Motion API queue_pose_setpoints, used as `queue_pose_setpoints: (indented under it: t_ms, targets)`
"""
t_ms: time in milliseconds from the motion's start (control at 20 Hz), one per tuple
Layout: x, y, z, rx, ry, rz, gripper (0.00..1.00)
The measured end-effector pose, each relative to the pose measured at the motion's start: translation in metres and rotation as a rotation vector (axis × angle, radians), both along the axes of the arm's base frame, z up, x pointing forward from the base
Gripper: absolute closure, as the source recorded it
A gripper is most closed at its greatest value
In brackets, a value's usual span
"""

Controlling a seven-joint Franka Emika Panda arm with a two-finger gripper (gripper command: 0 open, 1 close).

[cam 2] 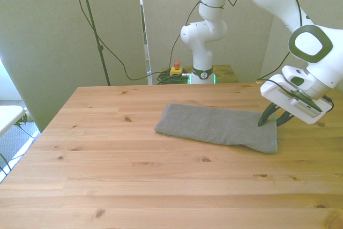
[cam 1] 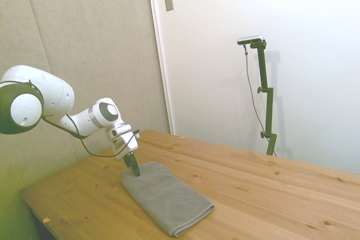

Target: Fold the towel

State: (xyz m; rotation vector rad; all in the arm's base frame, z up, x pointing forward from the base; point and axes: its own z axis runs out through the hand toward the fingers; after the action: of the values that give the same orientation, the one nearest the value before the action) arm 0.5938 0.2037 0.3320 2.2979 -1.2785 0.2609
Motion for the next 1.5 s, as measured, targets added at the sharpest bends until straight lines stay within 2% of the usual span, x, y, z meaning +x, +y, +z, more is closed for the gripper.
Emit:
queue_pose_setpoints:
  t_ms: [200, 400, 700, 850, 1100, 1250, 1500]
  targets:
    - [-0.005, -0.001, 0.007, 0.015, -0.016, 0.012, 1.0]
    - [-0.025, 0.006, 0.031, 0.035, -0.039, 0.046, 1.0]
    - [-0.054, 0.006, 0.065, 0.16, -0.052, 0.111, 1.0]
    - [-0.054, -0.017, 0.083, 0.231, -0.065, 0.12, 1.0]
    - [-0.065, -0.083, 0.143, 0.313, -0.134, 0.08, 1.0]
    - [-0.077, -0.125, 0.169, 0.341, -0.17, 0.05, 1.0]
    - [-0.09, -0.179, 0.186, 0.365, -0.201, 0.01, 1.0]
